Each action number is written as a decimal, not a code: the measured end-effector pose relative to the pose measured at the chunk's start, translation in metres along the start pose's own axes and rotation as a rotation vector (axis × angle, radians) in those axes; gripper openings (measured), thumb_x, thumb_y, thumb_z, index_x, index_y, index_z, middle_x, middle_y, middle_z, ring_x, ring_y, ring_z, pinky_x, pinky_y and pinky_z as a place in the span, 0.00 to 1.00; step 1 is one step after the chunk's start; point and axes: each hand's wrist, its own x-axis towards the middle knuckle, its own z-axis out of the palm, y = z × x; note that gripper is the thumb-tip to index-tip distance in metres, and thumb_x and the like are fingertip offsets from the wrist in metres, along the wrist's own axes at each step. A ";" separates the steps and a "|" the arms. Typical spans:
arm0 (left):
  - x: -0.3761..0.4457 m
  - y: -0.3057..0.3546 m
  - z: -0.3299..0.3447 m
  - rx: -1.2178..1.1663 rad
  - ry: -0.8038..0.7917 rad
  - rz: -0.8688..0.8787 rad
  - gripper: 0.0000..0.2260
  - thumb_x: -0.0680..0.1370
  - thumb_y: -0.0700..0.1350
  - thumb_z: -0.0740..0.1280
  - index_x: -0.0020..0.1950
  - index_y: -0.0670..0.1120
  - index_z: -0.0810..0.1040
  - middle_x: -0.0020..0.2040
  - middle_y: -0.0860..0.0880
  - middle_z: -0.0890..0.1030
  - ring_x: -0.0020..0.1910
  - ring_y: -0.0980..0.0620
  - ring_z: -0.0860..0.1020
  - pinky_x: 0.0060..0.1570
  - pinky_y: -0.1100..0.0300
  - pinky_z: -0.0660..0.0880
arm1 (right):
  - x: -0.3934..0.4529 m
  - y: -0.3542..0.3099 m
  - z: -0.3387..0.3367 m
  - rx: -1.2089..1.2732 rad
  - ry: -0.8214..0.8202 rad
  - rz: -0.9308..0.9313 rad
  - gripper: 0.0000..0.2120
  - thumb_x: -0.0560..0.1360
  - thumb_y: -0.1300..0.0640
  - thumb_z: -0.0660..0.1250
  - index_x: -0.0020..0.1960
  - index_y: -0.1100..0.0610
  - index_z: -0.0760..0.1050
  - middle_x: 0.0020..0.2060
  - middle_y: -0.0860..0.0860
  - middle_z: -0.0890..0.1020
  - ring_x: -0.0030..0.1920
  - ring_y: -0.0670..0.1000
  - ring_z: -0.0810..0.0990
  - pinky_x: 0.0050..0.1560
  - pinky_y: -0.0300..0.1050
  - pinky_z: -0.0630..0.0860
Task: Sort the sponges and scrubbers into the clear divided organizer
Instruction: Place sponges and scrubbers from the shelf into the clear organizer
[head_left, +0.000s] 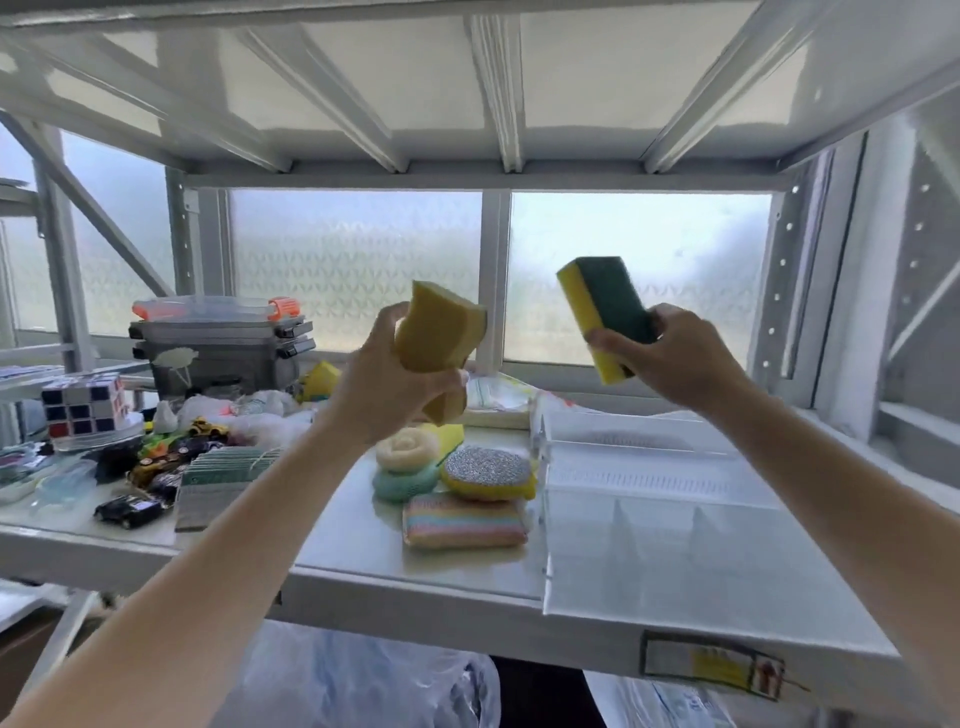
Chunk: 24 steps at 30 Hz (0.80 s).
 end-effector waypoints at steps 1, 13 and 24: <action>-0.003 0.010 0.010 -0.074 -0.012 0.000 0.32 0.60 0.54 0.76 0.60 0.54 0.67 0.50 0.49 0.78 0.50 0.47 0.77 0.53 0.49 0.76 | 0.001 0.012 -0.009 0.010 0.017 0.043 0.27 0.69 0.39 0.69 0.54 0.62 0.75 0.43 0.57 0.80 0.41 0.55 0.78 0.35 0.45 0.73; -0.023 0.085 0.150 -0.314 -0.162 -0.106 0.38 0.57 0.57 0.79 0.62 0.51 0.67 0.54 0.50 0.77 0.53 0.48 0.78 0.51 0.46 0.78 | -0.013 0.116 -0.093 -0.127 0.156 0.271 0.33 0.70 0.40 0.69 0.63 0.63 0.66 0.50 0.55 0.75 0.46 0.54 0.73 0.37 0.43 0.68; -0.059 0.128 0.233 -0.275 -0.284 -0.126 0.35 0.64 0.59 0.75 0.63 0.48 0.64 0.50 0.53 0.75 0.46 0.54 0.75 0.42 0.57 0.75 | -0.004 0.134 -0.072 -0.177 0.043 0.326 0.31 0.70 0.50 0.69 0.65 0.64 0.61 0.53 0.59 0.77 0.53 0.60 0.78 0.45 0.51 0.75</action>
